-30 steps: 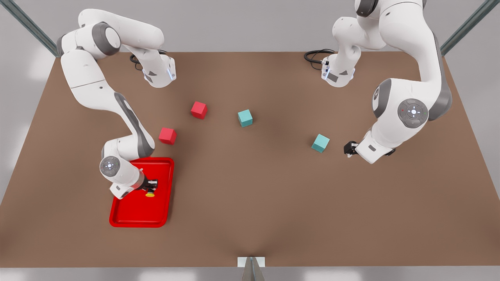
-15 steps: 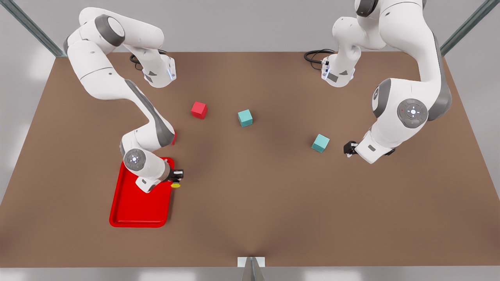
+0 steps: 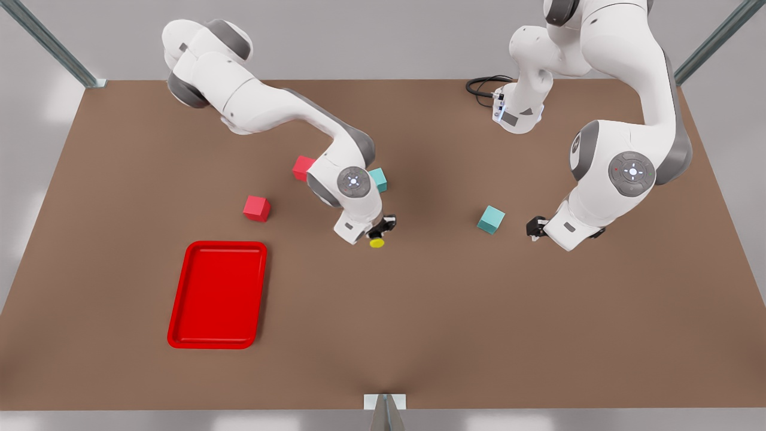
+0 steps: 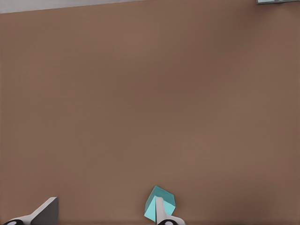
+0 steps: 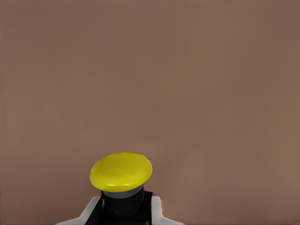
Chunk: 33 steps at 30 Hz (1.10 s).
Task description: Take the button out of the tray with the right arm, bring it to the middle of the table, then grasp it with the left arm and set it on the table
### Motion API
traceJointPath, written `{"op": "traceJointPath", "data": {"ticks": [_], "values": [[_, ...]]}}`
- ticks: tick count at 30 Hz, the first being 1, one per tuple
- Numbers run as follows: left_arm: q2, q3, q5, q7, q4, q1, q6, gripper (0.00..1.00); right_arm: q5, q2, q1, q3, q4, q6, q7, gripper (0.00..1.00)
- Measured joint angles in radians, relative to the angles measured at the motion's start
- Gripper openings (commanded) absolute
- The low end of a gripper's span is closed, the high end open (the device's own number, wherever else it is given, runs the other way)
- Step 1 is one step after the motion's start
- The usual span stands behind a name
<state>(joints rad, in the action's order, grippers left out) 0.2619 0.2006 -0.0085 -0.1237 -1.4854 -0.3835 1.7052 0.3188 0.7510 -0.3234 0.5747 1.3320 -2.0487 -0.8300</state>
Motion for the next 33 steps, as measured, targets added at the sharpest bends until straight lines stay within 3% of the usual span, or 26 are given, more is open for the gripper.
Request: {"op": "traceJointPath", "data": {"ticks": [10,21,22,23,24,25,30,33], "values": [[0.002,0.0,0.0,-0.001,0.0,0.0,0.0,1.0,-0.102,0.235,-0.256,-0.169,-0.43,0.11,-0.227,0.51],[0.023,0.0,0.0,-0.001,0.0,-0.008,0.009,1.0,-0.121,0.352,-0.349,-0.188,-0.482,0.139,-0.379,0.54],[0.023,0.0,0.0,-0.001,0.0,-0.008,0.01,1.0,-0.121,0.362,-0.35,-0.188,-0.482,0.132,-0.388,0.56],[0.023,0.0,0.0,-0.001,0.001,-0.008,0.01,1.0,-0.121,0.368,-0.351,-0.188,-0.482,0.126,-0.397,0.65],[0.023,0.0,0.0,-0.001,0.001,-0.008,0.011,1.0,-0.122,0.372,-0.351,-0.188,-0.482,0.12,-0.406,0.92],[0.023,0.0,0.0,-0.001,0.001,-0.009,0.011,1.0,-0.122,0.374,-0.35,-0.188,-0.482,0.114,-0.414,1.0],[0.032,-0.002,-0.001,-0.008,0.003,-0.028,0.011,1.0,-0.12,0.301,-0.3,-0.227,-0.472,0.009,-0.431,1.0],[0.092,-0.009,-0.026,-0.065,0.007,-0.194,0.012,1.0,-0.12,0.169,-0.197,-0.23,-0.45,0.02,-0.384,1.0]]}}
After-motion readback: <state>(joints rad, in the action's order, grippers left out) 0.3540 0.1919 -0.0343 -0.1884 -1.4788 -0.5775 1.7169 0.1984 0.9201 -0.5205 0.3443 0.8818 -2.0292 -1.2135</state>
